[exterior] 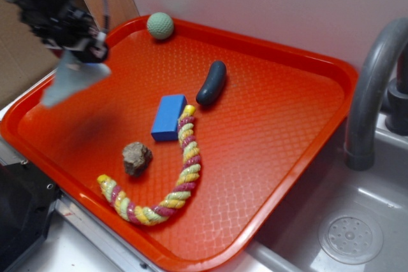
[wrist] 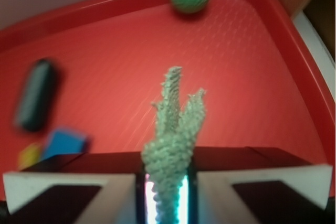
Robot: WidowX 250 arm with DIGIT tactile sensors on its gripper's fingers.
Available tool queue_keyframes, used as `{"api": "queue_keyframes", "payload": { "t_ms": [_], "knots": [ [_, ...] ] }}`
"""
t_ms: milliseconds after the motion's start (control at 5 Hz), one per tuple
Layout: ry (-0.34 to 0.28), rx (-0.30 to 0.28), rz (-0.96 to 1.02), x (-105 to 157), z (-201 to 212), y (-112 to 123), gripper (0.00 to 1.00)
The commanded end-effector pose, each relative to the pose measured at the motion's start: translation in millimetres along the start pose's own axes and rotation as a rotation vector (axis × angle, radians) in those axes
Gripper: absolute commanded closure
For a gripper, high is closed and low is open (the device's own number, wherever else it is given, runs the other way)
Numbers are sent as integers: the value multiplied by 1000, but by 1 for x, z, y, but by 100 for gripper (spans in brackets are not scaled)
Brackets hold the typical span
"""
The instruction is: Grab the blue cloth.
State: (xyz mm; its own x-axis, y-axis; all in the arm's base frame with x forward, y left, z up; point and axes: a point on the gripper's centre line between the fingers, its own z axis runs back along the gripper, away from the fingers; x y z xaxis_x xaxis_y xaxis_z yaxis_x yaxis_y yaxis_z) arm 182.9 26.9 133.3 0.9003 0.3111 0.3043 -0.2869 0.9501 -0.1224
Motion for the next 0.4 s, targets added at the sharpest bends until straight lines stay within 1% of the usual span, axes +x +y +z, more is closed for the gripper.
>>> {"api": "queue_keyframes", "payload": {
  "t_ms": [0, 200],
  "knots": [
    [76, -115, -38, 28, 112, 4, 100],
    [58, -53, -57, 42, 137, -4, 100]
  ]
}}
